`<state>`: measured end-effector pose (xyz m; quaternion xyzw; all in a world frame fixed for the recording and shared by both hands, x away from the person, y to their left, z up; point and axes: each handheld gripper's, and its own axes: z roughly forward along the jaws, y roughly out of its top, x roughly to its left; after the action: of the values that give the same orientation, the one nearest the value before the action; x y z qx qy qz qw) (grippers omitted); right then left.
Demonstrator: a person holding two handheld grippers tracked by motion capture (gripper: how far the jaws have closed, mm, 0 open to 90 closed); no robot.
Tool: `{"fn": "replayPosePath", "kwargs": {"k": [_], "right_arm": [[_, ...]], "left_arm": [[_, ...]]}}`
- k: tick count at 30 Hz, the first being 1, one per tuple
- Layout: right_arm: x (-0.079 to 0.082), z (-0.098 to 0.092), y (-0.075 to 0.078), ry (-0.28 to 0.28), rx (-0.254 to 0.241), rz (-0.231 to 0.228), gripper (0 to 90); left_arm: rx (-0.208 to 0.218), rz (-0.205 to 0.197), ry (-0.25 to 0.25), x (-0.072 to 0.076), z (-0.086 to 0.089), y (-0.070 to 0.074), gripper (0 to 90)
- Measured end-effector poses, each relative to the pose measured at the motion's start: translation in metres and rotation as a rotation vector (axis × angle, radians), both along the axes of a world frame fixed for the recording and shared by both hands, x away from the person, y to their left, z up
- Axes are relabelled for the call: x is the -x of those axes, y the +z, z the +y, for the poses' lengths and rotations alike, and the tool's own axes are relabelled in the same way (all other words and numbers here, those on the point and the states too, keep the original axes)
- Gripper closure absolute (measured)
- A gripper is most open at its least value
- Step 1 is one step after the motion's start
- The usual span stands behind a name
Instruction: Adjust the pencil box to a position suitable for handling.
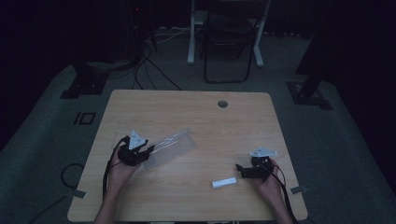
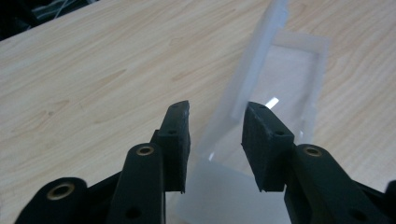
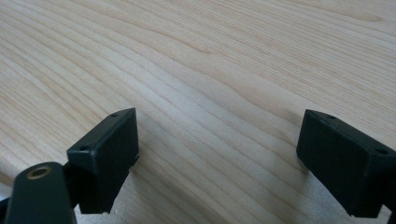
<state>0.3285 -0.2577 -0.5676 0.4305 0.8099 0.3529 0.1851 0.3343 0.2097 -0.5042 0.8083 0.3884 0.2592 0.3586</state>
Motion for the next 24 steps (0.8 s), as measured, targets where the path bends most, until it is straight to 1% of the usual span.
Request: {"fn": "replayPosePath", "kwargs": {"k": [3, 5, 7, 8, 9, 10, 12, 14, 20, 24], "right_arm": [[0.000, 0.000, 0.000, 0.000, 0.000, 0.000, 12.8], [0.000, 0.000, 0.000, 0.000, 0.000, 0.000, 12.7], [0.000, 0.000, 0.000, 0.000, 0.000, 0.000, 12.7], [0.000, 0.000, 0.000, 0.000, 0.000, 0.000, 12.7], [0.000, 0.000, 0.000, 0.000, 0.000, 0.000, 12.8], [0.000, 0.000, 0.000, 0.000, 0.000, 0.000, 12.8], [0.000, 0.000, 0.000, 0.000, 0.000, 0.000, 12.8], [0.000, 0.000, 0.000, 0.000, 0.000, 0.000, 12.7], [0.000, 0.000, 0.000, 0.000, 0.000, 0.000, 12.8], [0.000, 0.000, 0.000, 0.000, 0.000, 0.000, 12.8]], "left_arm": [[-0.007, 0.007, -0.010, -0.006, -0.004, -0.002, 63.3], [-0.032, 0.010, -0.020, -0.009, -0.007, -0.003, 64.6], [-0.054, 0.007, -0.021, -0.011, -0.011, -0.004, 68.4], [-0.054, 0.007, -0.021, -0.011, -0.011, -0.004, 70.5], [-0.068, 0.002, -0.027, -0.012, -0.014, -0.005, 73.5], [-0.085, -0.004, -0.028, -0.011, -0.015, -0.005, 74.9], [-0.104, -0.011, -0.032, -0.009, -0.016, -0.004, 77.2], [-0.108, -0.014, -0.036, -0.008, -0.017, -0.004, 79.5], [-0.143, -0.026, -0.045, -0.002, -0.017, -0.003, 83.1], [-0.147, -0.030, -0.042, 0.003, -0.015, -0.004, 83.4]]}}
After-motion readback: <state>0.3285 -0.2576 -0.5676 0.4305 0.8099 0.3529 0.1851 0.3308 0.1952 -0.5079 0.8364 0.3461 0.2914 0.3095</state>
